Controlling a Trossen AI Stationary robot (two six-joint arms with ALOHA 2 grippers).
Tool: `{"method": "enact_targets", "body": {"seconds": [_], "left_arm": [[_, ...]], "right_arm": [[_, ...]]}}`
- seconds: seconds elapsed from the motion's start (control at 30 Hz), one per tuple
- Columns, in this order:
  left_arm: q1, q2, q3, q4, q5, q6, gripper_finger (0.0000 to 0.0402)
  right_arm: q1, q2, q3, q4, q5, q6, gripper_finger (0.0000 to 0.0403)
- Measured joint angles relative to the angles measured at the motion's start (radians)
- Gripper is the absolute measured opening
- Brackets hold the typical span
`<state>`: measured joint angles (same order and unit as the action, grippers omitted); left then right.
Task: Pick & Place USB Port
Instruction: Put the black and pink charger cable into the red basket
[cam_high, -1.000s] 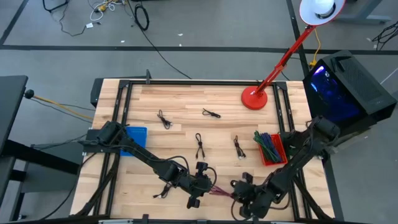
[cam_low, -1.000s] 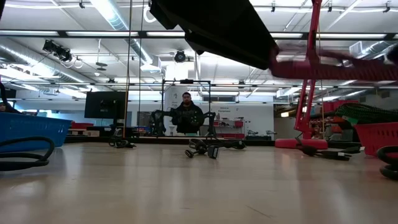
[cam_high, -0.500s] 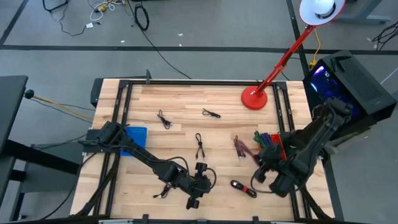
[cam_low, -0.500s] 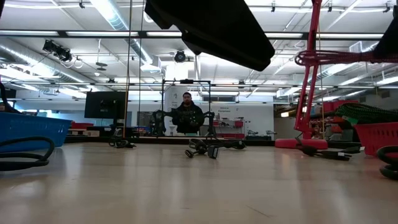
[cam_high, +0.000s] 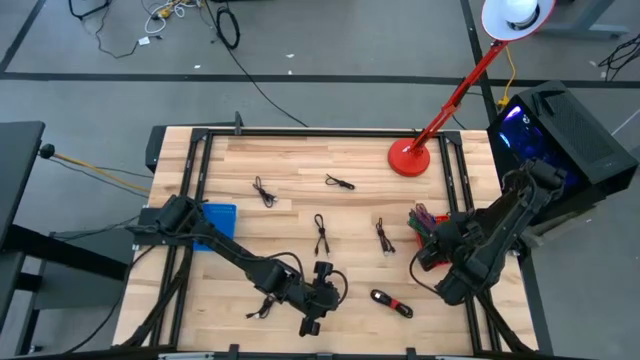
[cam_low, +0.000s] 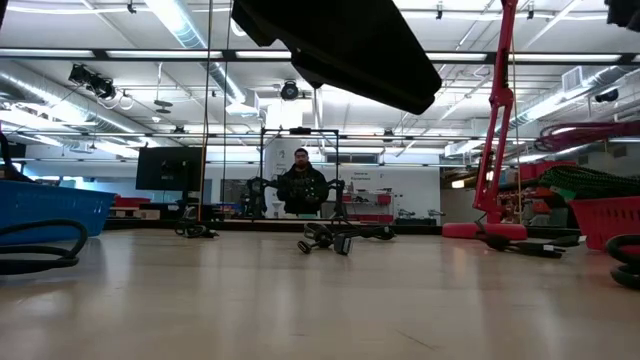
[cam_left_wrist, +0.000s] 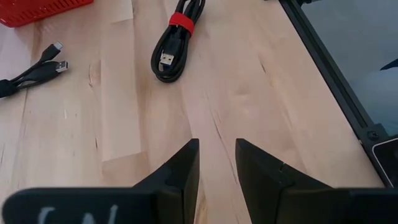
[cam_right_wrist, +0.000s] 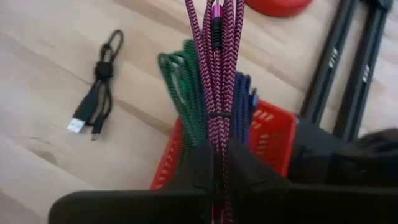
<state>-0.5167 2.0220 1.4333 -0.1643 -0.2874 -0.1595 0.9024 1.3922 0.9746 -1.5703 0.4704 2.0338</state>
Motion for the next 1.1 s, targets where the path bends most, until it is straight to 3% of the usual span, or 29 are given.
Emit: {"method": "enact_targets", "body": {"seconds": [0.27,0.77,1.1], "left_arm": [[-0.003,0.0,0.0,-0.007,0.0,-0.013,0.011],[-0.004,0.0,0.0,-0.007,0.0,-0.012,0.011],[-0.003,0.0,0.0,-0.007,0.0,-0.01,0.011]], "right_arm": [[-0.001,0.006,-0.18,0.012,-0.276,0.17,0.0012],[-0.002,0.005,-0.201,0.076,-0.244,0.157,0.0016],[-0.002,0.005,-0.2,0.085,-0.243,0.146,0.0103]]}}
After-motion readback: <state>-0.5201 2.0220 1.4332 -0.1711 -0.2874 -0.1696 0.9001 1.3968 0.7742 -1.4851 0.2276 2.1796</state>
